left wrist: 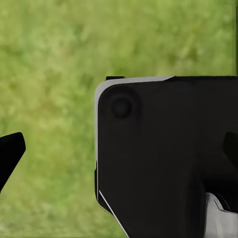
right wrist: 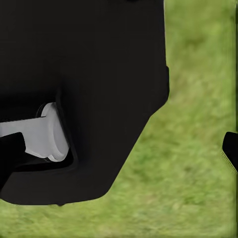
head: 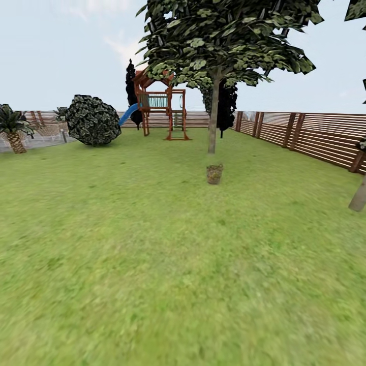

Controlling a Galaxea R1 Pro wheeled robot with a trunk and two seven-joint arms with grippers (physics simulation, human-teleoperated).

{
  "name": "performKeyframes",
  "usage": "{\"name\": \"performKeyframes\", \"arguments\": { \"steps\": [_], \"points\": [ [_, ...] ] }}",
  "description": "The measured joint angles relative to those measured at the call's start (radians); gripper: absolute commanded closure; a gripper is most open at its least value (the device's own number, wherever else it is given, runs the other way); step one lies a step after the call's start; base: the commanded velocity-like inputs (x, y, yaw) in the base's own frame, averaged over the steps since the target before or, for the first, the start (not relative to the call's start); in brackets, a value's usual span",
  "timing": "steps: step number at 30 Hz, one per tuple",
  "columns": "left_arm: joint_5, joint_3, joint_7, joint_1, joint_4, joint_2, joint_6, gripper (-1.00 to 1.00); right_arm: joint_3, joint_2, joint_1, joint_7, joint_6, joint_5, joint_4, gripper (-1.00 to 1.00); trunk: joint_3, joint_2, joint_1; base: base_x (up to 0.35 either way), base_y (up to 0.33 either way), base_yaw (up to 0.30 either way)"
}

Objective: Take the three Easter eggs out of the wicker basket on the lawn in the garden, then place them on the lawn next to a single tree (choose any tree) so that all three eggs are next to the same tree and none are left in the basket.

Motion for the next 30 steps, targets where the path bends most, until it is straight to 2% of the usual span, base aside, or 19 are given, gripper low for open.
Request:
{"name": "performKeyframes", "arguments": {
  "steps": [14,30],
  "points": [
    [0.000,0.000,0.000,0.000,0.000,0.000,0.000,-1.00,0.000,0.000,0.000,-0.001,0.000,0.000,0.001,-1.00,0.000,0.000,0.000,0.319,-0.072,0.096],
    [-0.001,0.000,0.000,0.000,0.000,0.000,0.001,-1.00,0.000,0.000,0.000,0.000,0.000,0.000,0.001,-1.00,0.000,0.000,0.000,0.329,-0.004,0.014]
  ]
}}
